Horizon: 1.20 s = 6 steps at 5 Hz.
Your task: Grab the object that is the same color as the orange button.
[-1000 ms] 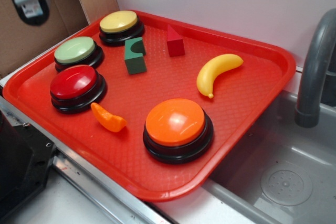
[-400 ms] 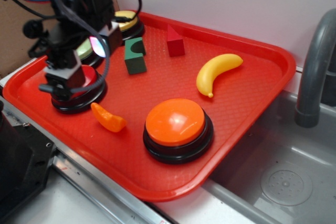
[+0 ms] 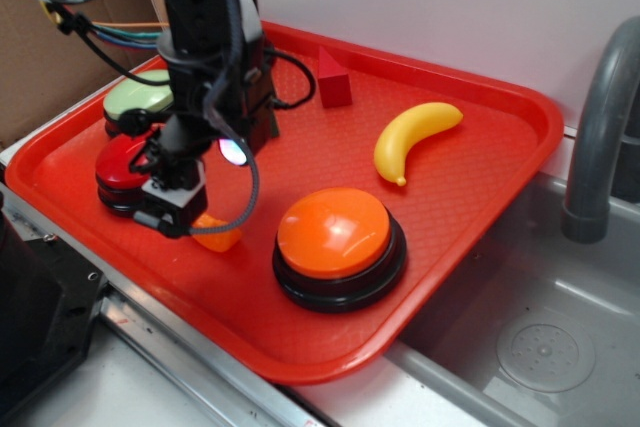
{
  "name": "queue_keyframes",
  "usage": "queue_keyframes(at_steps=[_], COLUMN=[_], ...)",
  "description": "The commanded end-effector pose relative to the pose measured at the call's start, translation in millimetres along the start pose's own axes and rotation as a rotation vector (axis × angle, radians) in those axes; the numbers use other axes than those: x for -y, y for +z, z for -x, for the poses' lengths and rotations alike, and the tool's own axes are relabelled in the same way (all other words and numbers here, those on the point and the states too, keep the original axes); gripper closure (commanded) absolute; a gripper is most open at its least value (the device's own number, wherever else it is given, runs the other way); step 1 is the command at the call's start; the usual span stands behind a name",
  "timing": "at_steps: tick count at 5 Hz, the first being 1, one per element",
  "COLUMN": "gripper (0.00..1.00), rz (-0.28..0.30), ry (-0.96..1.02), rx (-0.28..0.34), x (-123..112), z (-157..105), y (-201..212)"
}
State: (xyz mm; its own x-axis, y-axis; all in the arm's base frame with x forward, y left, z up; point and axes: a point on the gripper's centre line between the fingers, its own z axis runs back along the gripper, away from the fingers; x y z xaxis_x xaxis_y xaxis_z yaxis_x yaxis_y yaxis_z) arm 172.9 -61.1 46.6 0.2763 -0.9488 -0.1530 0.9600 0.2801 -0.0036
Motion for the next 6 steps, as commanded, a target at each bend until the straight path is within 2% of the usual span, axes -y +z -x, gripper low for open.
queue_keyframes(at_steps=[1, 2, 3, 4, 5, 6], gripper=[0.0, 0.0, 0.0, 0.48, 1.0, 1.0], rz=[0.021, -0.01, -0.071, -0.07, -0.08, -0.091], ry=[-0.07, -0.07, -0.043, -0.024, -0.023, -0.018], rx=[0.007, -0.001, -0.019, -0.018, -0.042, -0.046], x=[15, 15, 15, 16, 14, 15], z=[-8, -14, -24, -25, -24, -15], y=[-19, -22, -28, -32, -27, -17])
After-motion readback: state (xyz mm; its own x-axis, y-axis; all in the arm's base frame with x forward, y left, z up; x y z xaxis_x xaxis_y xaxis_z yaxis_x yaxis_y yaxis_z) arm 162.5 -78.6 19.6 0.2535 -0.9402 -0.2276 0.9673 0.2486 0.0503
